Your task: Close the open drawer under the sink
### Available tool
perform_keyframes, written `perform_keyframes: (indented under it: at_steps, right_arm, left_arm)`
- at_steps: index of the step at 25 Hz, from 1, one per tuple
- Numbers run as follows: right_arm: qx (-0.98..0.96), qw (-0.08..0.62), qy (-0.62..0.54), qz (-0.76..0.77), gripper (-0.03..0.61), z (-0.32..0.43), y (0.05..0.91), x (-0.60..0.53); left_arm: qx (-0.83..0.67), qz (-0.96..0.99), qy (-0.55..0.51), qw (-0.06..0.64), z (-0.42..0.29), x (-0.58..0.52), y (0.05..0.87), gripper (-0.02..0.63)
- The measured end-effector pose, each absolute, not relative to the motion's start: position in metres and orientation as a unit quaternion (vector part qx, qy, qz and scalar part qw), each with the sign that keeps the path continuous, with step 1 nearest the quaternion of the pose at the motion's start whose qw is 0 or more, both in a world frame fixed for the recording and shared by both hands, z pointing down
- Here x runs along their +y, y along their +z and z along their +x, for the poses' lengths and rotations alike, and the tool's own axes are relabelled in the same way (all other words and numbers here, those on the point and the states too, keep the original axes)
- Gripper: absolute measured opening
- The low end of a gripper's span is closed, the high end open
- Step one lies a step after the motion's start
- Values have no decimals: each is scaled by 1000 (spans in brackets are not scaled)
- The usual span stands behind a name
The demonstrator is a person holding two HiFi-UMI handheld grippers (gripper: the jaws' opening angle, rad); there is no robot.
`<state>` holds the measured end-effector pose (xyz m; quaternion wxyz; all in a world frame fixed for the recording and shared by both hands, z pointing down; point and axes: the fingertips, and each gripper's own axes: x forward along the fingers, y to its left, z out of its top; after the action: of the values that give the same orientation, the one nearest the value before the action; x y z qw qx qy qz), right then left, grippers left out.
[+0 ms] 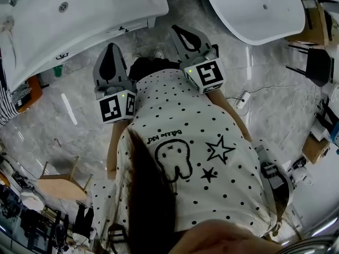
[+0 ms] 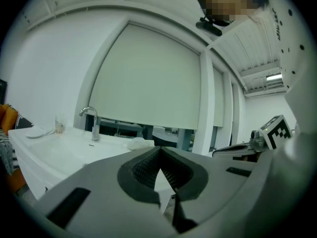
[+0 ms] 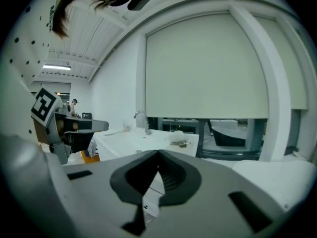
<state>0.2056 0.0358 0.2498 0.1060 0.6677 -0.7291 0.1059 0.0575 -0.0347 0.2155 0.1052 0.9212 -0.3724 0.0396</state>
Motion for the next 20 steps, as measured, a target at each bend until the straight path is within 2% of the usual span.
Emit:
perform_keyframes:
  at_steps: [8,20]
  right_arm:
    - [-744,124,81,651,12,193,253,42]
    - [-737,110,81,662,12,195,251,47]
  left_arm:
    - [-373,920,34,114,58,-31,226,5]
    - [-373,920,41,111,54,-27,225,5]
